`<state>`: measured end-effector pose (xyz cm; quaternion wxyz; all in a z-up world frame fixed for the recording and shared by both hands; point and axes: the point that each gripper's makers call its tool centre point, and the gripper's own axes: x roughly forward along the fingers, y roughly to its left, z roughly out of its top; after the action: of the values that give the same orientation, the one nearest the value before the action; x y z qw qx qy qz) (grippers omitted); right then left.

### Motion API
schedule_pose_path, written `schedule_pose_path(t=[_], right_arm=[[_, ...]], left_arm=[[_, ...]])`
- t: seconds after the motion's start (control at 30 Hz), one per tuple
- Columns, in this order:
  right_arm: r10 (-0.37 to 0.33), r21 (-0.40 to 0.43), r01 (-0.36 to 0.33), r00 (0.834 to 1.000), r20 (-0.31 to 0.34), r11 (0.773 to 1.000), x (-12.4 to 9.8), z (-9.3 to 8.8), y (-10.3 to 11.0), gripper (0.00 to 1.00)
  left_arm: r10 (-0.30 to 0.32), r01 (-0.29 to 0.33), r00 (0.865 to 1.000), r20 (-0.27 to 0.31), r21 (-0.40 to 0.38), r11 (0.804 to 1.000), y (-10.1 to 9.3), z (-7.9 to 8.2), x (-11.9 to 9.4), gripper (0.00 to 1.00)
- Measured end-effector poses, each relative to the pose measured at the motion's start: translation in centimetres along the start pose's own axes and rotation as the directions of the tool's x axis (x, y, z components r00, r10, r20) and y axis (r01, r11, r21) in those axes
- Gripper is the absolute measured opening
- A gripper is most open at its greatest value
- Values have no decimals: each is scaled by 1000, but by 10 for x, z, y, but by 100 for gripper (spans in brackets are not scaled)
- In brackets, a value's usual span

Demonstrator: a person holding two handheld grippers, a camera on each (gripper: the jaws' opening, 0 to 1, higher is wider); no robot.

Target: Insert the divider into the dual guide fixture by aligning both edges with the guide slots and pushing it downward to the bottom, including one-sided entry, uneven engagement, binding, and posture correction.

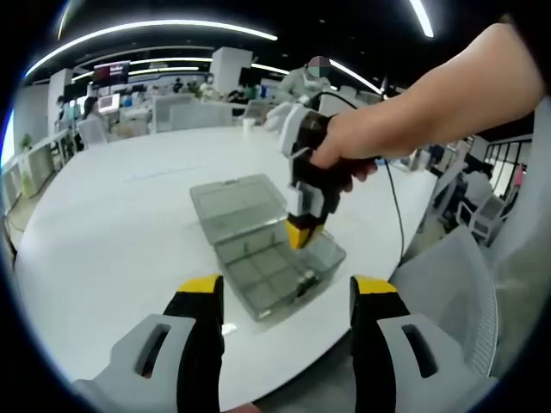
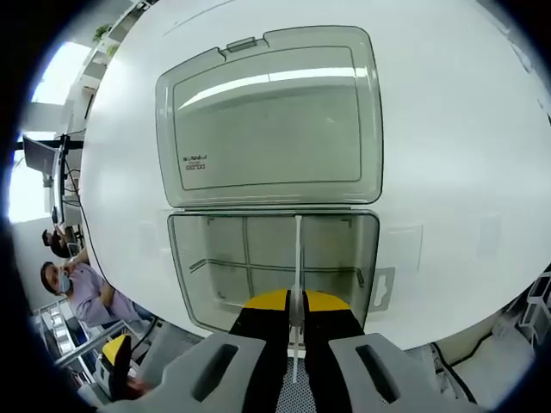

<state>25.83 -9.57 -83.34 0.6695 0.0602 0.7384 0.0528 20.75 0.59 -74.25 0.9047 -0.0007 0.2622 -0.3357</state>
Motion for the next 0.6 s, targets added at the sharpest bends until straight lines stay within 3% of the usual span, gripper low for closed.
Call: schedule_pose_path(t=[0.6], right_arm=[[-21,-41,23,999,34,999,13,8,-3,0]], left_arm=[[4,-4,1000,-4,-1,1000,1,0,0,57]])
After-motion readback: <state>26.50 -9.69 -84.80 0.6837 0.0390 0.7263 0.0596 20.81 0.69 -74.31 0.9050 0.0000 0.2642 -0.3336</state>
